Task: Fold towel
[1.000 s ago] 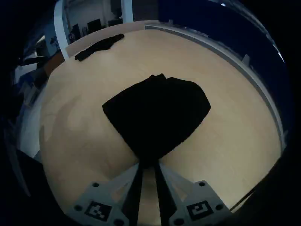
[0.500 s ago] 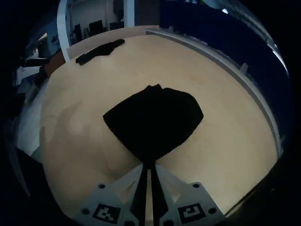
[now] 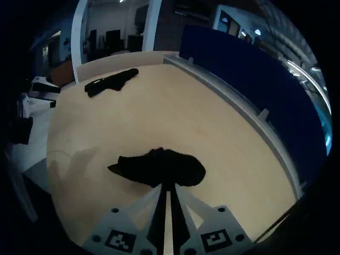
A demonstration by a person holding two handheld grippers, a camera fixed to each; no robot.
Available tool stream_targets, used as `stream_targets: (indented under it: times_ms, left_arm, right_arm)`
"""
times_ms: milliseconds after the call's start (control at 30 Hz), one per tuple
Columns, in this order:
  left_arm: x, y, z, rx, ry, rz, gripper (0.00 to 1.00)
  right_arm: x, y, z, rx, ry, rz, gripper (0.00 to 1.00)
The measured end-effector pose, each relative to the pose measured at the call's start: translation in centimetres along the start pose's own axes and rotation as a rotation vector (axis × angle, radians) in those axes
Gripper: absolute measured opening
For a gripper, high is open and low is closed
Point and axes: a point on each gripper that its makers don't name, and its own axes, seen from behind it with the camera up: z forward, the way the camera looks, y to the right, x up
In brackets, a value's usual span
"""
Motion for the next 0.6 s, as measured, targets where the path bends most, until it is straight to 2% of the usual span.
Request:
stream_targets:
  times_ms: [300,600]
  left_arm:
    - [2.1,0.3,0.4,-0.026,0.041,0.002,0.90]
    - [3.5,1.1,1.0,-0.057,0.061,0.016,0.90]
  right_arm:
    - [5.1,2.9,-3.2,-0.065,0.061,-0.039,0.06]
    - [5.4,4.9,-5.5,-0.104,0.069,-0.022,0.06]
